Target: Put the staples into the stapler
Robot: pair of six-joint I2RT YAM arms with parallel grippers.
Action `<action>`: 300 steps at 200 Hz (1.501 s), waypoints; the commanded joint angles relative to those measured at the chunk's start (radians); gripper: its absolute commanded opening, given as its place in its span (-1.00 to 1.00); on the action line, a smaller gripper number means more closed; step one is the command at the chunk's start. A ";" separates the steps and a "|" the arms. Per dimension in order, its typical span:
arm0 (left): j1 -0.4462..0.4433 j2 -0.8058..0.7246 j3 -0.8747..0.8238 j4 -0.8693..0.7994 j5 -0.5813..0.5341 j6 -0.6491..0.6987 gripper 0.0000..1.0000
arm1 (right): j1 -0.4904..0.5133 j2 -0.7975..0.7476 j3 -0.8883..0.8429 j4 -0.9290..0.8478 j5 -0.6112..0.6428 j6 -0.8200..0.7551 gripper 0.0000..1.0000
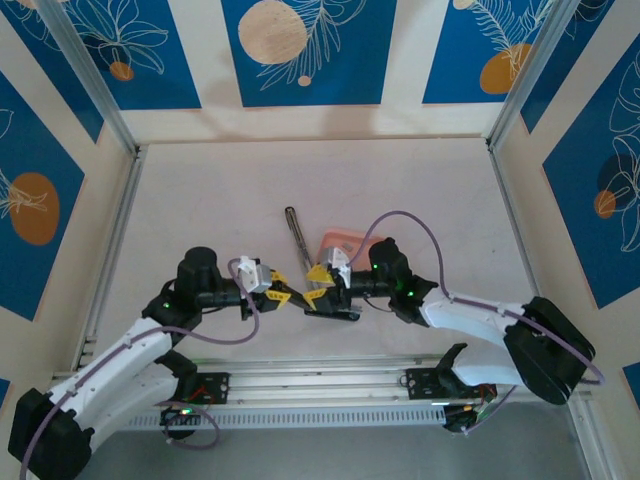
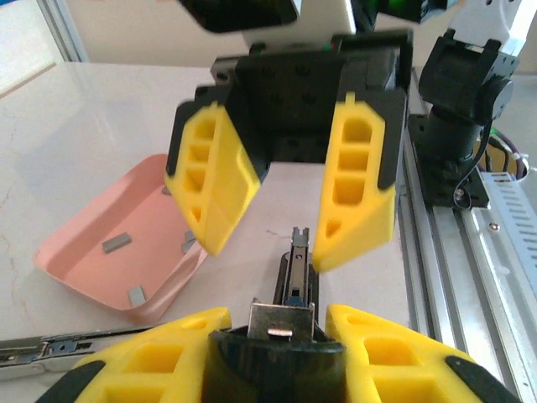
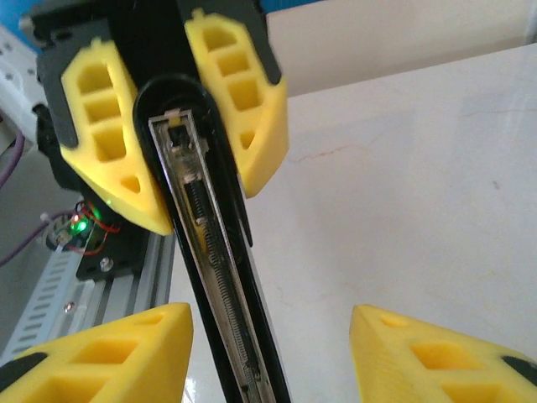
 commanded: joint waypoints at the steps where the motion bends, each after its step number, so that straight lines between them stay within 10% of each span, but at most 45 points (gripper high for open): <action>1: -0.014 -0.030 0.076 -0.130 -0.031 0.090 -0.61 | -0.020 -0.064 -0.002 -0.115 0.061 0.108 0.07; 106: -0.055 -0.063 0.208 -0.439 -0.103 0.208 -0.61 | -0.106 -0.120 0.103 -0.488 0.071 0.512 0.07; 300: -0.056 0.005 0.312 -0.684 -0.194 0.390 -0.58 | -0.144 0.036 0.082 -0.755 0.045 0.740 0.02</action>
